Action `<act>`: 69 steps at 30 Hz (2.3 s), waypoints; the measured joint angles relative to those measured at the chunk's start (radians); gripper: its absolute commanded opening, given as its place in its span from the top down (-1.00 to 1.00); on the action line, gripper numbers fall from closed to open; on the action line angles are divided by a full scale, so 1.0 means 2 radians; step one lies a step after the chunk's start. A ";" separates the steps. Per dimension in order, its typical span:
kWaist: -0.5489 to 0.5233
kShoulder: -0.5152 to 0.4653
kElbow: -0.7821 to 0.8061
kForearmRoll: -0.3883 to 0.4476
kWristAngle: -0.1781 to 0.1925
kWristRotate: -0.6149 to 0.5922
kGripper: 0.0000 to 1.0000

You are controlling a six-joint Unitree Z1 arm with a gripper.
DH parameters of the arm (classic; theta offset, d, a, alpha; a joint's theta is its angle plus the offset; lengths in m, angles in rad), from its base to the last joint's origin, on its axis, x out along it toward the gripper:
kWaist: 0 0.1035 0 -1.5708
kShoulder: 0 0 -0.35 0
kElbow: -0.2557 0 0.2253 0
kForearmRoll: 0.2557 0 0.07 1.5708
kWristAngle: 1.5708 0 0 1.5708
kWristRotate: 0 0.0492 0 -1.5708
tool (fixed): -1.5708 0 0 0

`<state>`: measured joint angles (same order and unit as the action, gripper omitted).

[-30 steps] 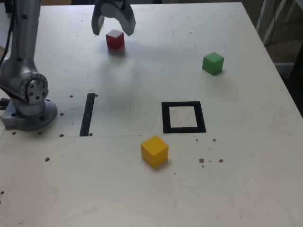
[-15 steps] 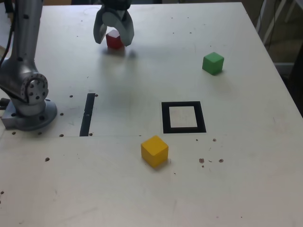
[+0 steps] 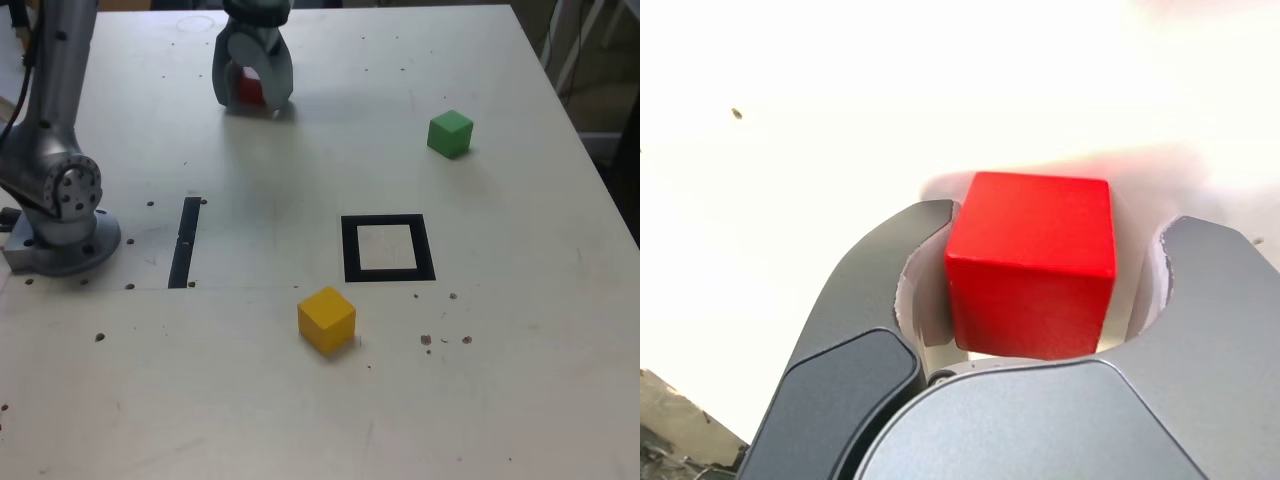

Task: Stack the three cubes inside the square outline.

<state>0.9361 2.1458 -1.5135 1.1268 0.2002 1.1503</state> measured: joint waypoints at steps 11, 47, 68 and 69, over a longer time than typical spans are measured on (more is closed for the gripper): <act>0.004 0.014 -0.030 0.005 0.002 0.006 -0.22; -0.195 -0.212 0.134 0.019 -0.001 -0.212 0.45; -0.527 -0.152 0.028 0.086 -0.085 -0.569 0.58; -0.528 -0.146 0.022 0.086 -0.090 -0.585 0.58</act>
<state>-0.1193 1.8532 -1.4703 1.2995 0.0210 -0.0202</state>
